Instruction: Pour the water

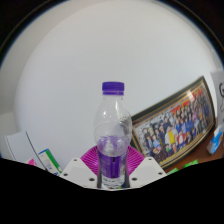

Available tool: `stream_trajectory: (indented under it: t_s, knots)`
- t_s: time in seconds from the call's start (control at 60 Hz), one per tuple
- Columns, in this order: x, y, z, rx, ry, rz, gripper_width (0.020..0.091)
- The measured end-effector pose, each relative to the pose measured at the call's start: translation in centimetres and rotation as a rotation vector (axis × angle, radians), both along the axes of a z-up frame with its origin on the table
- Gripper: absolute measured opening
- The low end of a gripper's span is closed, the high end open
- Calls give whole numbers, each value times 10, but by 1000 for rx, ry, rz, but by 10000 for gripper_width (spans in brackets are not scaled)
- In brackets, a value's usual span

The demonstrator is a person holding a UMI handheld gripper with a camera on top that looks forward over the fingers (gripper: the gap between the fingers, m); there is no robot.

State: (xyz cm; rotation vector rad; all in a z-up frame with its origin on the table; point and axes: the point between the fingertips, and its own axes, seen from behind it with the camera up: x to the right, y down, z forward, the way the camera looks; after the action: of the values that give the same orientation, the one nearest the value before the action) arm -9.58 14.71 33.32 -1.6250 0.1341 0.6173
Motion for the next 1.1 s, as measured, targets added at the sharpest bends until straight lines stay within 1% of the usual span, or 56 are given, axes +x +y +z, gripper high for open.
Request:
stream_trajectory:
  t_s: [0.083,0.167,0.233,0.267,0.367,0.433,0.517,0.633,0.75,0.817,0.85,0.883,0.9,0.983,1.1]
  knots:
    - [39,5,16,94,-197,-75,306]
    - [82,12,12,138,-366,-151,307]
    - [112,11,-8,146,-450,-187,306]
    - [129,20,-20,117,-468,-199,307]
    - [169,33,-73,41,-502,-236,308]
    - [185,34,-110,-4,-513,-242,307]
    - [193,37,-154,-55,-523,-224,306]
    - [194,34,-199,-93,-528,-211,307]
    - [192,30,-231,-118,-535,-199,305]
    - [194,26,-248,-137,-543,-200,322]
    - [195,26,-243,-102,-520,-218,314]
    - [198,24,-242,-99,-501,-232,326]
    - [199,24,-242,-103,-494,-236,345]
    - [198,24,-242,-95,-483,-235,401]
    - [196,24,-248,-139,-501,-218,518]
